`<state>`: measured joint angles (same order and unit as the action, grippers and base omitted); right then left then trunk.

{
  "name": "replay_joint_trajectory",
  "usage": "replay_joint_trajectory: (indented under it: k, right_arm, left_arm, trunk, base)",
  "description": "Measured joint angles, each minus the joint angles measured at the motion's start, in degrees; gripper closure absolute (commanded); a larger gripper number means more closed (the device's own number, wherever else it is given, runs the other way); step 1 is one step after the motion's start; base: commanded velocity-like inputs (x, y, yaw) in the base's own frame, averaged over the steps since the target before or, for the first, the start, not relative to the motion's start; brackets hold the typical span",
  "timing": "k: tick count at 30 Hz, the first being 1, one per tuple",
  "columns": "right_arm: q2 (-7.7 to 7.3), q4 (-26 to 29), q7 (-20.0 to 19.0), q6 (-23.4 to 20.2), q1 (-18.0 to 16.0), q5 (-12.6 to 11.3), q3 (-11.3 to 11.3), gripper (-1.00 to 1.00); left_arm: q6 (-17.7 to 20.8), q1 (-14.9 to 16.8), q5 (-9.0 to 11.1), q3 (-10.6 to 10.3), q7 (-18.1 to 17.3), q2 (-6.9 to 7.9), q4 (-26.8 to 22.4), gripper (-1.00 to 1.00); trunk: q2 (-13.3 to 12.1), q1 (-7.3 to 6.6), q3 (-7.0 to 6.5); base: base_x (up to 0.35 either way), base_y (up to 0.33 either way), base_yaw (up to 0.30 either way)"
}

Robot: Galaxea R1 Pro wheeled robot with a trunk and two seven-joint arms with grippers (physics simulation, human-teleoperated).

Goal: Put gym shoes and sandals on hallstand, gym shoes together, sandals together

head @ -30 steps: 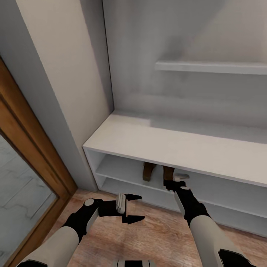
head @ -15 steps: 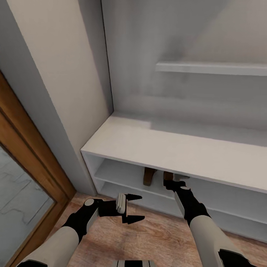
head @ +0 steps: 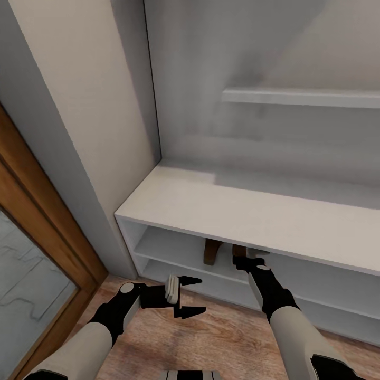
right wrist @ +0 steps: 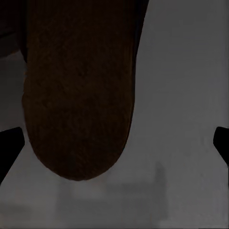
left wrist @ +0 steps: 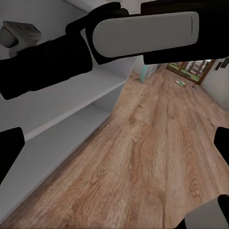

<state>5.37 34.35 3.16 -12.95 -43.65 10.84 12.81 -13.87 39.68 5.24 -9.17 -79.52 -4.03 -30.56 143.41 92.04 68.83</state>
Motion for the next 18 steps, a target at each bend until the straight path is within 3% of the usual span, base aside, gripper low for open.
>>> replay_joint_trajectory:
  k: [7, 18]
  right_arm:
    - [0.0, 0.0, -0.01, 0.0, 0.01, -0.01, 0.0, -1.0]
    - [0.0, 0.0, -0.04, -0.01, -0.01, -0.01, 0.0, -1.0]
  left_arm:
    - [0.0, 0.0, 0.0, 0.0, -0.01, -0.01, 0.0, -1.0]
    - [0.0, 0.0, 0.0, 0.0, -0.02, -0.01, 0.0, -1.0]
  trunk:
    - [0.0, 0.01, 0.0]
    - [0.0, 0.04, 0.0]
  base:
    - [-0.055, 0.0, 0.0]
    - [-0.32, 0.0, 0.0]
